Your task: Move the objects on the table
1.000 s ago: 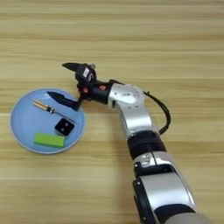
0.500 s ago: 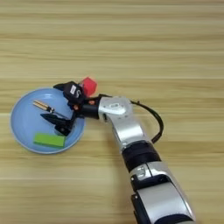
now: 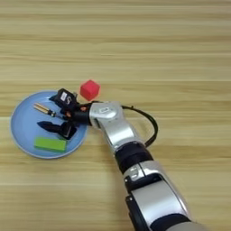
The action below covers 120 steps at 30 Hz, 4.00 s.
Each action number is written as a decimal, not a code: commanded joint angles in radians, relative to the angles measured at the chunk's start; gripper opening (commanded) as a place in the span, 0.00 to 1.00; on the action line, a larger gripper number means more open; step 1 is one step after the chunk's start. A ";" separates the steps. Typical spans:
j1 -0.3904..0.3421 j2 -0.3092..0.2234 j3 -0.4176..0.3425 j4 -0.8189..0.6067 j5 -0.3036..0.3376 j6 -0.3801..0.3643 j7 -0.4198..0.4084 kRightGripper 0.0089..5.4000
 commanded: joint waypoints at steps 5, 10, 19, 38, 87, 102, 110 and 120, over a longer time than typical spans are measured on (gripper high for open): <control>-0.061 -0.010 0.004 -0.012 -0.010 0.004 -0.023 0.64; -0.056 -0.010 0.009 -0.012 -0.013 0.002 -0.025 0.53; -0.066 -0.015 0.025 0.024 -0.036 0.010 -0.034 0.36; -0.187 -0.013 0.084 0.323 -0.125 -0.069 -0.079 0.15; -0.332 -0.296 -0.241 0.094 0.064 0.016 -0.024 0.15; -0.410 -0.389 -0.242 0.441 -0.018 -0.101 -0.116 0.15; -0.390 -0.373 -0.227 0.530 -0.054 -0.120 -0.143 0.15; -0.383 -0.360 -0.224 0.599 -0.077 -0.114 -0.183 0.15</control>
